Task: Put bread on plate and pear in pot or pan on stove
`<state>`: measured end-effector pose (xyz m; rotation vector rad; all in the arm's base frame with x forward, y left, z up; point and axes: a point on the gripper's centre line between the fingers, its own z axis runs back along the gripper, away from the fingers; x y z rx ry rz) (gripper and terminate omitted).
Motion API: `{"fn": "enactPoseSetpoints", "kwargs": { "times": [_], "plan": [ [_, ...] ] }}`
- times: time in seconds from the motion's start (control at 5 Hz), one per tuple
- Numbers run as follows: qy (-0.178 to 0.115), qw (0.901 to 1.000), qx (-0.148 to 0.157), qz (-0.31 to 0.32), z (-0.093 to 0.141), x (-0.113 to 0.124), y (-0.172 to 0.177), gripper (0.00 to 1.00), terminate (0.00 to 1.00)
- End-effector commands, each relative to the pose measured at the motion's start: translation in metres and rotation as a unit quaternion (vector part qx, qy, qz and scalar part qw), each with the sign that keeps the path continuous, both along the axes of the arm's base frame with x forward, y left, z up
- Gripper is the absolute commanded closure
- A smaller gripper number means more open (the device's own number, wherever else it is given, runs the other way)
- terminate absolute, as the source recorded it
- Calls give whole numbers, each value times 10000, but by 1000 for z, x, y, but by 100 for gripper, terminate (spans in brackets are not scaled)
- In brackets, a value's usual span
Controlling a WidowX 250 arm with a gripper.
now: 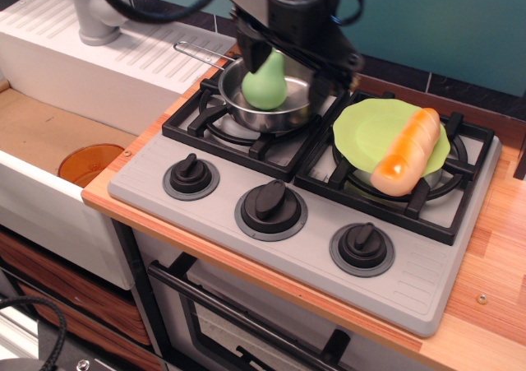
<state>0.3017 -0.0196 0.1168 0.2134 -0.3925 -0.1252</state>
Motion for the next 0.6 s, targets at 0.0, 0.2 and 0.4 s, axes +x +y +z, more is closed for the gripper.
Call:
{"fn": "enactPoseSetpoints", "kwargs": {
  "times": [0.0,0.2,0.4],
  "plan": [
    [-57,9996,-231,149,27,-8,-28,0,0],
    [39,9991,-354,220,26,-8,-33,0,0],
    [-42,9988,-451,170,18,0,-32,0,100]
  ]
}}
